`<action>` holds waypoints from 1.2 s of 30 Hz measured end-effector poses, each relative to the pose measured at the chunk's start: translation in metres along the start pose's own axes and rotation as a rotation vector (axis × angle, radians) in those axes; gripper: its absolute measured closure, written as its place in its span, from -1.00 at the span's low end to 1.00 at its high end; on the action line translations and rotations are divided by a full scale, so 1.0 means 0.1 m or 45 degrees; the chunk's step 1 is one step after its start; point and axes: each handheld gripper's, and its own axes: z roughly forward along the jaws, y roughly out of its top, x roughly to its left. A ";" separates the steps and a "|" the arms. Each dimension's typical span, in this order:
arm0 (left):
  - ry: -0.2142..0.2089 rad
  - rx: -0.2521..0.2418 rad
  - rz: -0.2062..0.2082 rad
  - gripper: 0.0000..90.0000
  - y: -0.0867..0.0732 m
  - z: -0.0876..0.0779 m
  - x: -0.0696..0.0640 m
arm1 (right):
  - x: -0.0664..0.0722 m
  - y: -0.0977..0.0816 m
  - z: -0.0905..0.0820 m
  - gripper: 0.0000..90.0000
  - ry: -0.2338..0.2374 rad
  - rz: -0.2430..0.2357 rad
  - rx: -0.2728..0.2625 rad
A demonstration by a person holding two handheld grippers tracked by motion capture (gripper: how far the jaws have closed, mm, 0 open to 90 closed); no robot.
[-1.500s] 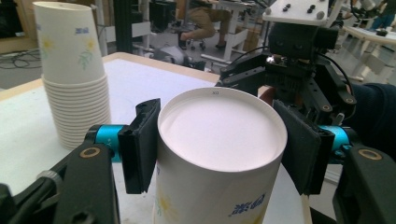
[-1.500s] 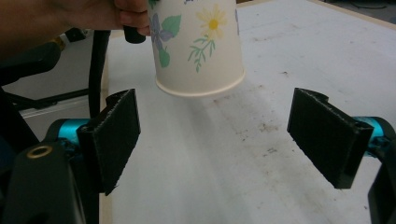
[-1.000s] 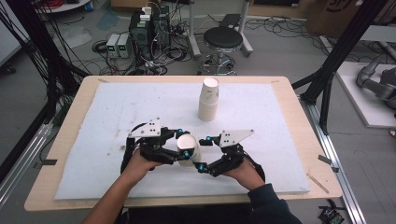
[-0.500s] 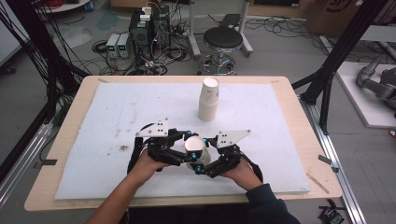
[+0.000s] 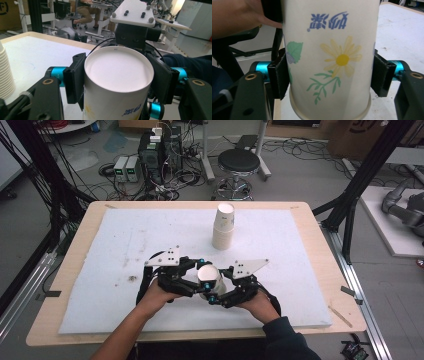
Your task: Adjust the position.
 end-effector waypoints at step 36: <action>0.006 0.398 0.072 -0.65 0.05 -0.30 0.01 | -0.04 0.28 0.13 -0.26 0.038 -0.157 0.500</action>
